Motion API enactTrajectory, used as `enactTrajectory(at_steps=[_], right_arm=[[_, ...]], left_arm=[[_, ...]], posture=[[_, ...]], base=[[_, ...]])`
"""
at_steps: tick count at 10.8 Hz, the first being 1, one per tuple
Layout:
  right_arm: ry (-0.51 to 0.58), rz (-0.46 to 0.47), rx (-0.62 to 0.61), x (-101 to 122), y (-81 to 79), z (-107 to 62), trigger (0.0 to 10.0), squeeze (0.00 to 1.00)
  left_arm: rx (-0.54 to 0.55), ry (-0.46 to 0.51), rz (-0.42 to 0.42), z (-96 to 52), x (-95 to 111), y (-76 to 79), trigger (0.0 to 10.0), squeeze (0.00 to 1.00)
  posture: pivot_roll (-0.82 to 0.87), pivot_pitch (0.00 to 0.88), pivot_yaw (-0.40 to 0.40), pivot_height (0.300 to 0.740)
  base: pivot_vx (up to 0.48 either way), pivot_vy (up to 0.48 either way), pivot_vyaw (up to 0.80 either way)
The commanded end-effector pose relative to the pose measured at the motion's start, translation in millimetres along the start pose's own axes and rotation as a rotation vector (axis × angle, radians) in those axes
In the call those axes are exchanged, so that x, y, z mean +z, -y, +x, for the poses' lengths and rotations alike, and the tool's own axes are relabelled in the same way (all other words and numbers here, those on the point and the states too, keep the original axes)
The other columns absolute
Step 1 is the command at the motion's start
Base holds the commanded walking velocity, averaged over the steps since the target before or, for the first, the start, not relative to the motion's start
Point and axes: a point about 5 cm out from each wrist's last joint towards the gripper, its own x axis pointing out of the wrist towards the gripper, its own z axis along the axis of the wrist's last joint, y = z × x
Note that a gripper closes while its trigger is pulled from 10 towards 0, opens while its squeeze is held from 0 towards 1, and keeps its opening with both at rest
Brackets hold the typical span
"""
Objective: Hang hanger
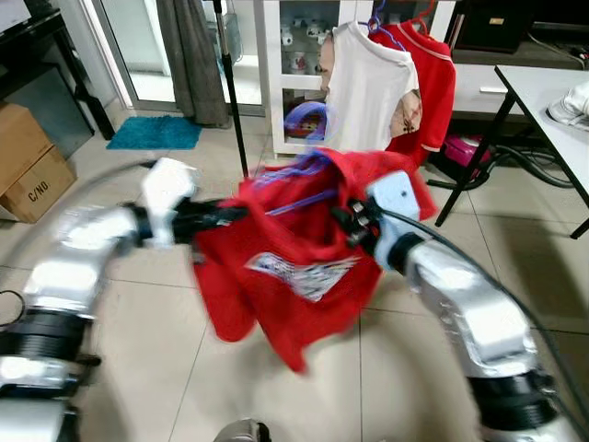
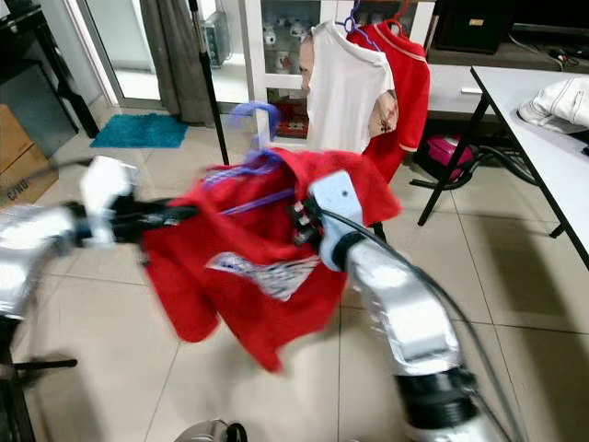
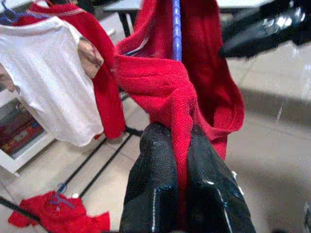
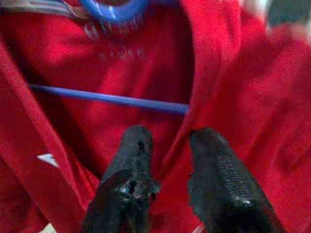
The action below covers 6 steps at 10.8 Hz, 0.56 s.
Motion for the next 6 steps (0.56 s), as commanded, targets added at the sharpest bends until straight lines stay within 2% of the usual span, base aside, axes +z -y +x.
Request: enactTrajectory(at_steps=[1,2,3,4,5,6], right_arm=[[0.129,-0.030,0.103,21,4.5,-15.0,10.0,1.00],[0.169,-0.072,0.194,30,8.6,-27.3,10.0,1.00],[0.218,-0.120,0.268,44,21.3,-41.4,10.0,1.00],[0.238,-0.141,0.301,51,27.4,-44.9,10.0,1.00],[0.219,-0.190,0.393,55,29.8,-47.2,10.0,1.00],[0.170,-0.259,0.484,54,30.9,-49.2,10.0,0.00]], left_arm=[[-0.021,0.005,0.020,-13.2,9,-7.6,0.0,0.00],[-0.054,-0.014,0.025,-18.9,9,-8.9,0.0,0.00],[-0.130,-0.029,0.036,-25.0,13,-8.4,0.0,0.00],[-0.168,-0.031,0.055,-25.3,14,-7.3,0.0,0.00],[-0.207,-0.014,0.090,-23.0,18,-5.2,0.0,0.00],[-0.245,0.008,0.128,-20.2,22,-2.2,0.0,0.00]], posture=[[-0.03,0.000,0.094,0.740],[-0.04,0.000,0.102,0.740],[-0.04,0.000,0.109,0.740],[-0.05,0.000,0.118,0.740],[-0.06,0.000,0.123,0.740],[-0.06,0.000,0.122,0.740]], base=[[0.000,0.000,0.00],[0.000,0.000,0.00],[0.000,0.000,0.00],[0.000,0.000,0.00],[0.000,0.000,0.00],[0.000,0.000,0.00]])
